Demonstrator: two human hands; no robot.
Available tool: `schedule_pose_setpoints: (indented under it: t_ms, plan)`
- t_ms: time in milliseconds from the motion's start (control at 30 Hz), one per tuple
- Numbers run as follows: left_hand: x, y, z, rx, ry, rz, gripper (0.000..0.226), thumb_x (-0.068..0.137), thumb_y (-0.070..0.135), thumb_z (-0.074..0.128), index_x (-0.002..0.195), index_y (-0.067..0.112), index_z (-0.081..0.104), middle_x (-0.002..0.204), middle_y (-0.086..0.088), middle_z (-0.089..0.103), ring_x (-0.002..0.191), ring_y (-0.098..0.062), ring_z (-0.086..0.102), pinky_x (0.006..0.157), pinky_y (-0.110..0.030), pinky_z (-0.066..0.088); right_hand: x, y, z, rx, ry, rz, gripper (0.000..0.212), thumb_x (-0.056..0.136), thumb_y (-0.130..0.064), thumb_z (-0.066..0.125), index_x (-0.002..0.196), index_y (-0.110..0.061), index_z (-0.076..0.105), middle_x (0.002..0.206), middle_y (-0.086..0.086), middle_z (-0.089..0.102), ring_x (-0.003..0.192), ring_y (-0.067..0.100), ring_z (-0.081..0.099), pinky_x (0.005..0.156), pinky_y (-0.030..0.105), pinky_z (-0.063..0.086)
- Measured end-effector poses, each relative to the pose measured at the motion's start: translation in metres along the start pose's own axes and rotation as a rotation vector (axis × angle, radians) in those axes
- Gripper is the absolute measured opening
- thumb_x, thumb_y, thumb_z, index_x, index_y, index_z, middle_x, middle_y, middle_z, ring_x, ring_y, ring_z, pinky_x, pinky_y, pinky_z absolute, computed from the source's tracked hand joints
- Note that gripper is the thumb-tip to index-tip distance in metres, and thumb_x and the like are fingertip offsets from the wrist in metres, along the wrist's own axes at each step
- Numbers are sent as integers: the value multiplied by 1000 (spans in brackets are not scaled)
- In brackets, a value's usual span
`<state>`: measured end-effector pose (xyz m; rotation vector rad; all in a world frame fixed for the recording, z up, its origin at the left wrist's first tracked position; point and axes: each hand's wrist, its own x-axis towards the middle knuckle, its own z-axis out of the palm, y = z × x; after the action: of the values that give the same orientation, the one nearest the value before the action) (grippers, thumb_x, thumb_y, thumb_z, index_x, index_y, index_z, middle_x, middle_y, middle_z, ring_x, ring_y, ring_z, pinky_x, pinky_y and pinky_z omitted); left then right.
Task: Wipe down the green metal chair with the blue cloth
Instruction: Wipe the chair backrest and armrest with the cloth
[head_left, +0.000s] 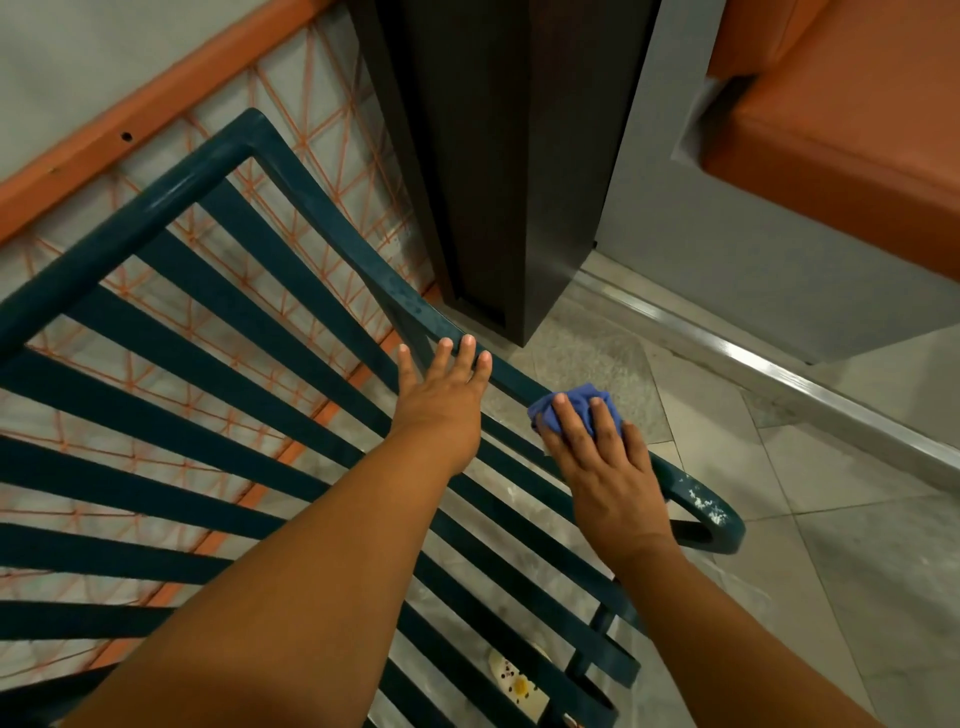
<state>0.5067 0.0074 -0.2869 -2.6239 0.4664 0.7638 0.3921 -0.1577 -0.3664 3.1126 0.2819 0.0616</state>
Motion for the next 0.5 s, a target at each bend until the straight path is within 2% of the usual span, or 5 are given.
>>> schedule_pose_setpoints:
  t_ms: [100,200,300,433,500]
  plan:
    - [-1,0,1,5,7,-4,112,79,3,64,148,23,-21,155,-4,-29,143,-28,-23,111,-64,-9,32,-12,-23,43,-215,184,73,91,-25,54,151,-15,14,151,14,32,131,37,39,107,48,33]
    - [-2,1,1,14,3,-7,112,79,3,64,148,24,-22,155,-3,-29,143,-27,-23,111,-63,-10,66,-6,-40,264,-278,338,39,101,-40,31,129,-16,45,117,10,59,102,28,57,91,40,44]
    - [-1,0,1,15,-4,-8,114,79,4,66,147,24,-23,155,-3,-31,143,-27,-24,111,-64,-8,77,17,-44,508,-453,442,45,101,-46,23,109,-17,55,92,8,60,86,24,56,81,38,45]
    - [-2,0,-1,4,-8,1,112,80,5,65,148,23,-22,155,-4,-30,143,-28,-23,111,-64,-8,71,45,-55,599,-721,685,44,101,-41,28,122,-12,54,123,16,56,112,30,52,99,41,37]
    - [-3,1,-1,0,-7,1,111,81,5,64,148,23,-22,155,-4,-30,143,-28,-23,112,-63,-8,69,41,-57,513,-754,644,35,101,-31,36,126,-11,51,126,15,54,113,31,51,100,42,40]
